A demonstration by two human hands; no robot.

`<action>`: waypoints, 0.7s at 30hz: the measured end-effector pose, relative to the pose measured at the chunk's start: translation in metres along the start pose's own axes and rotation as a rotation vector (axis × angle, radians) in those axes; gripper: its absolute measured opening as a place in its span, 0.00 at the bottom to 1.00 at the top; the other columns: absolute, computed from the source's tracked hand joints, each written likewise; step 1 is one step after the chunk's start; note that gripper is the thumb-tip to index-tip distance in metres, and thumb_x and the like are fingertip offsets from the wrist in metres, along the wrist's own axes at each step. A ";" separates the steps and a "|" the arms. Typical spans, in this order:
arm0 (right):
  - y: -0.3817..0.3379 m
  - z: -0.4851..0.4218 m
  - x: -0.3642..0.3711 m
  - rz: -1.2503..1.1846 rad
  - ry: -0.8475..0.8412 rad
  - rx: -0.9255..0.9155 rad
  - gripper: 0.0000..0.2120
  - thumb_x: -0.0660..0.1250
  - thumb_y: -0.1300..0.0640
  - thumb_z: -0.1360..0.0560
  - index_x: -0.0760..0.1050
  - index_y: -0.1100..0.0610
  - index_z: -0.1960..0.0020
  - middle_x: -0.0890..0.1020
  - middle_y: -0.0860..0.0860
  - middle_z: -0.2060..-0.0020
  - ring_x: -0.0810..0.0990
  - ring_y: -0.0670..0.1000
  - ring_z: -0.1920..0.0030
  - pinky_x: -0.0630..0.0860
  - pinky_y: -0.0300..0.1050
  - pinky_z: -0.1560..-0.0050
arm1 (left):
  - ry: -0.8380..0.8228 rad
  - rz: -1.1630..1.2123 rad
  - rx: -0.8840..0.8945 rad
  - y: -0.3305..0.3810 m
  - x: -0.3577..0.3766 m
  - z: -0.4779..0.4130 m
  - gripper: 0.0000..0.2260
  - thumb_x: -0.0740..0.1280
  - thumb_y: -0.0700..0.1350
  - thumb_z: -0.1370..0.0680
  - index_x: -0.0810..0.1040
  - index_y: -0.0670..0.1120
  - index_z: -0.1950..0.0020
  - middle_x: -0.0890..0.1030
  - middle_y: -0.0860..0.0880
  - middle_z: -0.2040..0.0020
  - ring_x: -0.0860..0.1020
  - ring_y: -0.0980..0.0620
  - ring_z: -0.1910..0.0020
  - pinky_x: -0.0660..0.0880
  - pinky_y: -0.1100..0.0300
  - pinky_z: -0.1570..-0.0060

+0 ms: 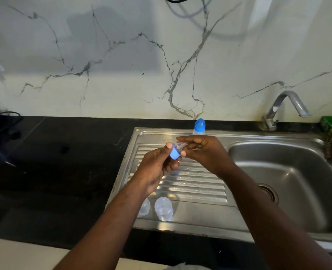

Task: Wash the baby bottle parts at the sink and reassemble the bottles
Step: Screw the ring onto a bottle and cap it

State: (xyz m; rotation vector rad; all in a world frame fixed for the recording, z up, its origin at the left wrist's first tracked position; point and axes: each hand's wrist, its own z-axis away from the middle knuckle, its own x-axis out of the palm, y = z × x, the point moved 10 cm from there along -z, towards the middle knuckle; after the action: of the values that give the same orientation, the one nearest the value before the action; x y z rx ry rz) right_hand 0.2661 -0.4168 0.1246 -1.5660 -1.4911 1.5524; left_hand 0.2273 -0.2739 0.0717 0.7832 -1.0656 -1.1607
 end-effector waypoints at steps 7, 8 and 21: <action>-0.016 -0.008 0.011 -0.026 -0.014 -0.089 0.11 0.75 0.65 0.29 0.84 0.57 0.46 0.86 0.48 0.54 0.84 0.44 0.54 0.77 0.32 0.53 | -0.042 -0.017 -0.018 0.004 -0.004 0.006 0.21 0.64 0.56 0.20 0.79 0.40 0.38 0.84 0.41 0.54 0.81 0.51 0.59 0.81 0.61 0.57; -0.016 -0.008 0.012 -0.016 -0.015 -0.095 0.11 0.76 0.65 0.29 0.85 0.57 0.47 0.86 0.47 0.54 0.84 0.45 0.53 0.77 0.32 0.52 | -0.044 -0.025 -0.002 0.005 -0.005 0.007 0.21 0.66 0.55 0.21 0.79 0.39 0.38 0.84 0.41 0.54 0.82 0.52 0.59 0.80 0.61 0.57; -0.004 -0.018 0.019 -0.261 0.067 0.074 0.09 0.74 0.65 0.27 0.83 0.64 0.47 0.87 0.56 0.54 0.86 0.56 0.51 0.83 0.49 0.47 | -0.138 0.064 -0.090 0.017 -0.015 -0.009 0.14 0.66 0.44 0.20 0.80 0.36 0.40 0.83 0.36 0.43 0.85 0.47 0.52 0.82 0.59 0.49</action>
State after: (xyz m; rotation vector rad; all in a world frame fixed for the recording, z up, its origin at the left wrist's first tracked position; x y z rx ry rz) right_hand 0.2763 -0.3926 0.1246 -1.3098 -1.5149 1.3771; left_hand 0.2402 -0.2554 0.0804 0.6012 -1.1366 -1.2129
